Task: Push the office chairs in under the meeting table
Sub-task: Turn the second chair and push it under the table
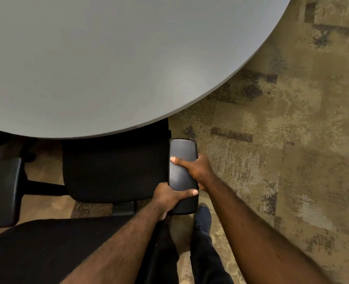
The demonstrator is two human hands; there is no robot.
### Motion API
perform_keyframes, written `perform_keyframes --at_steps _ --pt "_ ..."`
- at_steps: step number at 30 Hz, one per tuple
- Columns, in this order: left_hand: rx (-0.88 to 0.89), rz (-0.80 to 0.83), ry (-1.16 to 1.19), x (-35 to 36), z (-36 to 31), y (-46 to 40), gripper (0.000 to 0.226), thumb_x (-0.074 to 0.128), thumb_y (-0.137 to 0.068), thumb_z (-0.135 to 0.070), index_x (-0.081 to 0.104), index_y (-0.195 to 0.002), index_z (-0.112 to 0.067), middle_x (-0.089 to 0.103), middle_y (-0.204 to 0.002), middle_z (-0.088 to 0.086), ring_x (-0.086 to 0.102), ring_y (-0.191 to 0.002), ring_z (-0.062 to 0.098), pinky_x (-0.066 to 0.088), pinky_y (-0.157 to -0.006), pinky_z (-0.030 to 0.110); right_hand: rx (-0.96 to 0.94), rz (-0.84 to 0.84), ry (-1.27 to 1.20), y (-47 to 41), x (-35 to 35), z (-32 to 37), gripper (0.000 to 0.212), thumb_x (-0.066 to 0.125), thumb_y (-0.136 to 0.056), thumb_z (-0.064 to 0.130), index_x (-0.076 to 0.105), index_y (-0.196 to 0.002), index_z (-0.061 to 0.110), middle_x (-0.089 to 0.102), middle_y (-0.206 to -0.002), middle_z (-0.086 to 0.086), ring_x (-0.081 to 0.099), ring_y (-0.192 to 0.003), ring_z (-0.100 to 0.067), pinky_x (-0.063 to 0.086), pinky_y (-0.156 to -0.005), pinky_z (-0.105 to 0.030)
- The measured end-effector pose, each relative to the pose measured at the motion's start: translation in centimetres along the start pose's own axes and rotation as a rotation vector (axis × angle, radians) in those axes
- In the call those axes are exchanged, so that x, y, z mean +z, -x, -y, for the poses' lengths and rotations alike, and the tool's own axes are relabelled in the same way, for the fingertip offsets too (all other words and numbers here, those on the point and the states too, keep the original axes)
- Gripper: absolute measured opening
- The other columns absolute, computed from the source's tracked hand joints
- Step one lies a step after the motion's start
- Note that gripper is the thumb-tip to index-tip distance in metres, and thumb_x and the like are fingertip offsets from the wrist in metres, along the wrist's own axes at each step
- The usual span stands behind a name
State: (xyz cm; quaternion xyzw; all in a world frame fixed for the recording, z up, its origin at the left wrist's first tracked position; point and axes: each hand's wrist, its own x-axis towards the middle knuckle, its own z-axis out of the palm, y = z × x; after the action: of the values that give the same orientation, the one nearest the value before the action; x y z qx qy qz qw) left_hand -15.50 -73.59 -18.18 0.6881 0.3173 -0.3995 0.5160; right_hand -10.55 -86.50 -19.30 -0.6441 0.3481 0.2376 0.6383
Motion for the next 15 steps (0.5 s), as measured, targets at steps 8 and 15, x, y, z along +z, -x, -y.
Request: perform_keyframes --at_steps 8,15 --pt "-0.044 0.020 -0.015 0.5 1.7 -2.9 0.074 0.098 -0.035 -0.039 0.071 -0.098 -0.011 0.076 -0.090 0.003 0.073 -0.083 0.017 0.061 -0.076 0.038 0.011 -0.008 0.015 -2.0 0.4 -2.5 0.061 0.092 -0.054 0.040 0.067 -0.102 0.010 0.072 -0.094 -0.004 0.071 -0.081 -0.018 0.061 -0.072 -0.039" --pt "-0.064 0.050 -0.017 0.4 1.5 -3.3 0.097 0.097 -0.023 -0.052 0.070 -0.106 -0.011 0.076 -0.095 0.004 0.073 -0.087 0.021 0.060 -0.080 0.042 0.007 0.021 0.038 -1.9 0.1 -1.7 0.056 0.091 -0.058 0.038 0.065 -0.101 0.013 0.071 -0.097 -0.004 0.070 -0.084 -0.018 0.060 -0.073 -0.038"
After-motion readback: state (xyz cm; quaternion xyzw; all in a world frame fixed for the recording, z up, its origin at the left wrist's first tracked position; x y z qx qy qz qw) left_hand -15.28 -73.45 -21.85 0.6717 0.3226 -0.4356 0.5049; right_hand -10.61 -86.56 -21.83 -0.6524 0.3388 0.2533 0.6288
